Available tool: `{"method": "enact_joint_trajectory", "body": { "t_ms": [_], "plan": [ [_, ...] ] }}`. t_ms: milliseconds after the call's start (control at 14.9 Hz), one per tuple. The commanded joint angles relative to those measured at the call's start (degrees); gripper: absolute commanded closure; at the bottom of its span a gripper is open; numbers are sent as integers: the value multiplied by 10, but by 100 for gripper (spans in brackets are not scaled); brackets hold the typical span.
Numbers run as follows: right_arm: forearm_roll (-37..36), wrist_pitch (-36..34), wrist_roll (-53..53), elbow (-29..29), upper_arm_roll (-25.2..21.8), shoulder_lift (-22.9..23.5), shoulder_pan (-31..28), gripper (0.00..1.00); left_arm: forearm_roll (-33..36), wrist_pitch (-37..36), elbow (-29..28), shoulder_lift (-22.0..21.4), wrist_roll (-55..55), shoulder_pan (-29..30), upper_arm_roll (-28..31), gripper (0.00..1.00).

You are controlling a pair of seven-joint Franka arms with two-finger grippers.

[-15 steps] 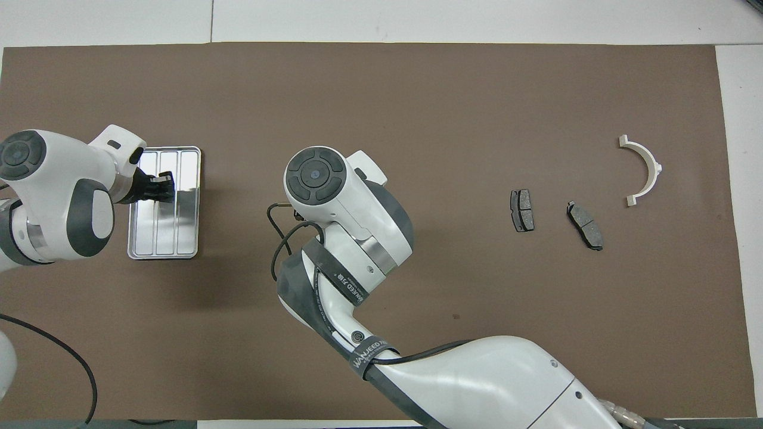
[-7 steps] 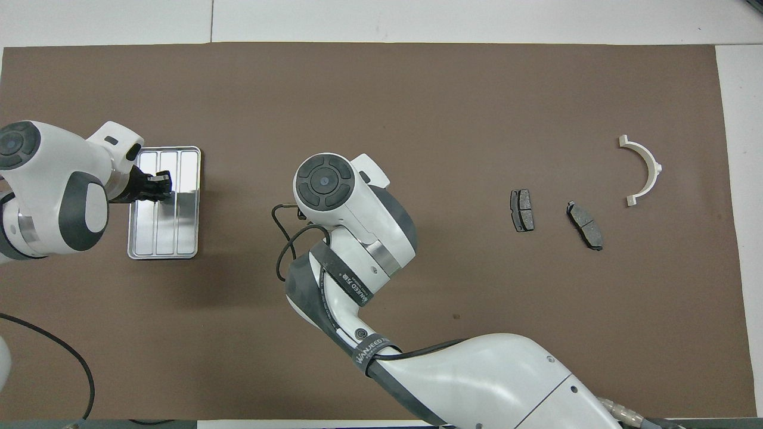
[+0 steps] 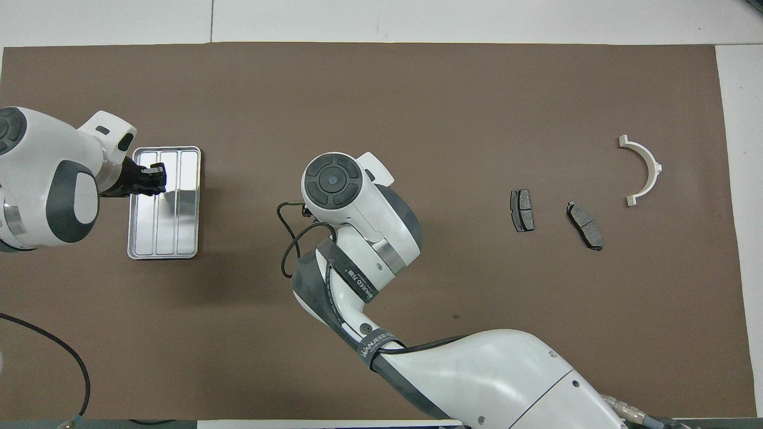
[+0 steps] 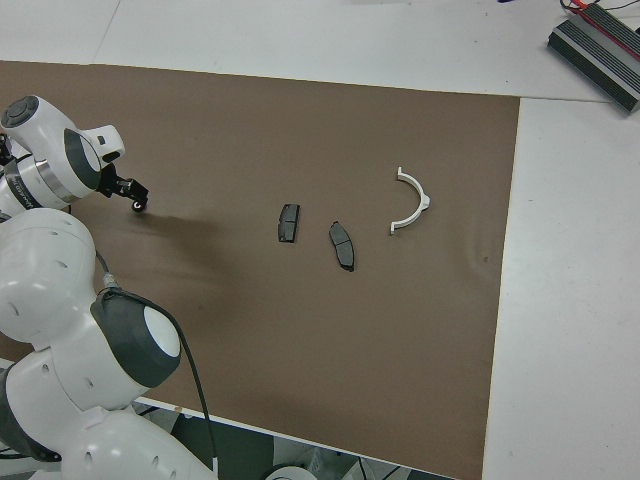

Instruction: Place bearing gear from tray to pile

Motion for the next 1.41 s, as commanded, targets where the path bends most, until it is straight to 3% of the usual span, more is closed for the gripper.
{"method": "enact_joint_trajectory", "body": {
  "t_ms": [0,804,1005,1072,1273,1340],
  "plan": [
    [17,32,-24,-28,6,-10,-12,2,-3,-14,2,-6,-6,4,-4,99],
    [19,70,-21,-29,6,18,-2,2,-10,-19,2,-13,-24,-3,-4,98],
    [19,70,-21,-31,6,18,-2,9,-10,-19,2,-13,-36,-4,-4,98],
    [19,70,-21,-33,6,18,-2,22,-10,-18,2,-13,-36,-4,-5,98],
    [19,70,-21,-33,5,18,-1,87,-10,-16,2,-14,-36,-4,-5,97],
    [19,69,-21,-33,5,18,-1,100,-10,-17,2,-13,-37,-4,-5,97]
  ]
}}
